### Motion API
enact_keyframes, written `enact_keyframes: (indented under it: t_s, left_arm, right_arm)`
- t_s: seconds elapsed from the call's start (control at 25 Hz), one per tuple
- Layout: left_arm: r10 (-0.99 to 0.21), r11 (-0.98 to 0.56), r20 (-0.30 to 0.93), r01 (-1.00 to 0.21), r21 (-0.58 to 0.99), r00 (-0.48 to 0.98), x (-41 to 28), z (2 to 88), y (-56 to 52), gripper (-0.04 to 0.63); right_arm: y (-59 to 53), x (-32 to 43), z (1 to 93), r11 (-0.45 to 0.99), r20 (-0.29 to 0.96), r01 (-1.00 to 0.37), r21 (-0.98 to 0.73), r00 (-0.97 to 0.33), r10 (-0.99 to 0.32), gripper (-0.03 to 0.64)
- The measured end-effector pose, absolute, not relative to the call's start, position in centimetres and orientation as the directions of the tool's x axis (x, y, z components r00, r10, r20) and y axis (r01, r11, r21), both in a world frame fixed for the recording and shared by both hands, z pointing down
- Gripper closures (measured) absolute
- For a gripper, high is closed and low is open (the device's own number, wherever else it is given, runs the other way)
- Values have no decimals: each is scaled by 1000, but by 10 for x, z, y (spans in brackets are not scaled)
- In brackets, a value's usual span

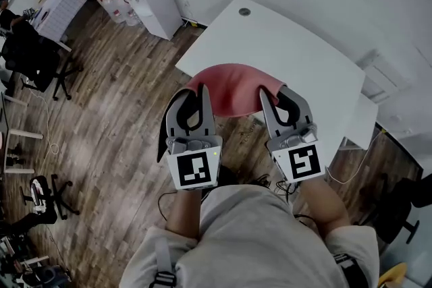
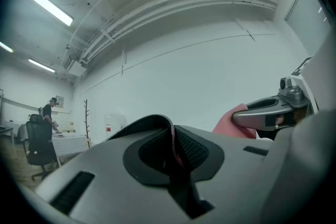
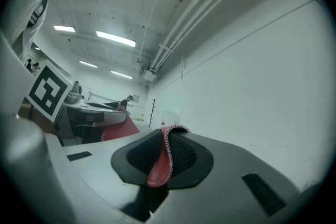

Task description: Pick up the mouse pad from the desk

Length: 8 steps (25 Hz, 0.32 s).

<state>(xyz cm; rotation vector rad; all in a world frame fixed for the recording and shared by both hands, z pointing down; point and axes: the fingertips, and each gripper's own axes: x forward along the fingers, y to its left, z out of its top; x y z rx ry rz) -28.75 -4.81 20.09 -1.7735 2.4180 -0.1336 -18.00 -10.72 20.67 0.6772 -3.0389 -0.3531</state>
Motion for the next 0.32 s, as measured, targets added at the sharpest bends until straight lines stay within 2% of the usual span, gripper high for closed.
enact_keyframes:
  t_s: [0.32]
  left_arm:
    - [-932, 363, -53, -917, -165, -359, -315, 211, -10, 555]
  right_arm:
    - [-78, -216, 214, 901, -34, -366, 234, -929, -369, 554]
